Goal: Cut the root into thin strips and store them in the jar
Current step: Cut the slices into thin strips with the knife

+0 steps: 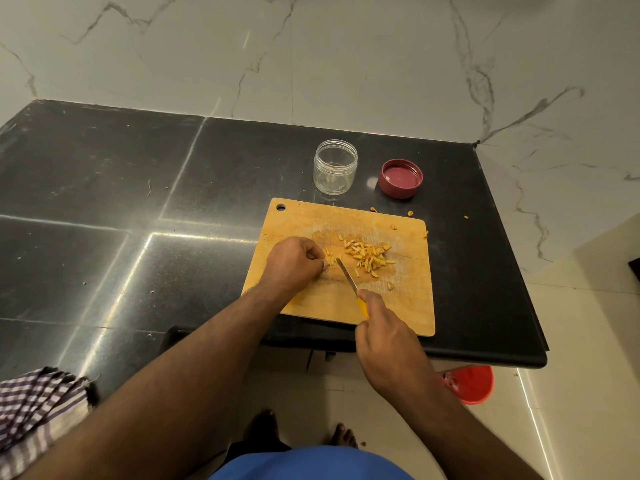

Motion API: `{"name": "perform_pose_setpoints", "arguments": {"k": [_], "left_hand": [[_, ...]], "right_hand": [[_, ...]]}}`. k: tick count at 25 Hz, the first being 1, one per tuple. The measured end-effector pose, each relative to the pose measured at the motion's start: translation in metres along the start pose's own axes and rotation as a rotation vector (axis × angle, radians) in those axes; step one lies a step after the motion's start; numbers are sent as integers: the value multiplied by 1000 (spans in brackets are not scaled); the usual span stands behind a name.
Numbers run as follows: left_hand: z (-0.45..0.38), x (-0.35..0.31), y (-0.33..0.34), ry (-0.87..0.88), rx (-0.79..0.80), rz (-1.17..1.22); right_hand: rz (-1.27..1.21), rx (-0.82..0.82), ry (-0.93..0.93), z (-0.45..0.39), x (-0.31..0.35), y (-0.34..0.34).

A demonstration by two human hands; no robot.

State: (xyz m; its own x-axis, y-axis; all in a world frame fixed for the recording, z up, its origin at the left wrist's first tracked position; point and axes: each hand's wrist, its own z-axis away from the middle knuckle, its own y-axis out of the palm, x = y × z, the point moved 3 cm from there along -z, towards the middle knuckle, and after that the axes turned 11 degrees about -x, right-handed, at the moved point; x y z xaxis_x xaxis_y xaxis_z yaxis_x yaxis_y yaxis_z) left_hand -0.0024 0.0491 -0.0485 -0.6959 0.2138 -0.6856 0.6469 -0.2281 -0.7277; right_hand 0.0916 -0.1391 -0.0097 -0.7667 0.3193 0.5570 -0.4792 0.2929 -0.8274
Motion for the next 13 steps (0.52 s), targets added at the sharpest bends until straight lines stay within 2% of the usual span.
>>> {"name": "perform_pose_setpoints", "arguments": {"k": [13], "left_hand": [[0,0,0,5,0,6]], "right_hand": [[19,64,-9,-22,13,18]]}}
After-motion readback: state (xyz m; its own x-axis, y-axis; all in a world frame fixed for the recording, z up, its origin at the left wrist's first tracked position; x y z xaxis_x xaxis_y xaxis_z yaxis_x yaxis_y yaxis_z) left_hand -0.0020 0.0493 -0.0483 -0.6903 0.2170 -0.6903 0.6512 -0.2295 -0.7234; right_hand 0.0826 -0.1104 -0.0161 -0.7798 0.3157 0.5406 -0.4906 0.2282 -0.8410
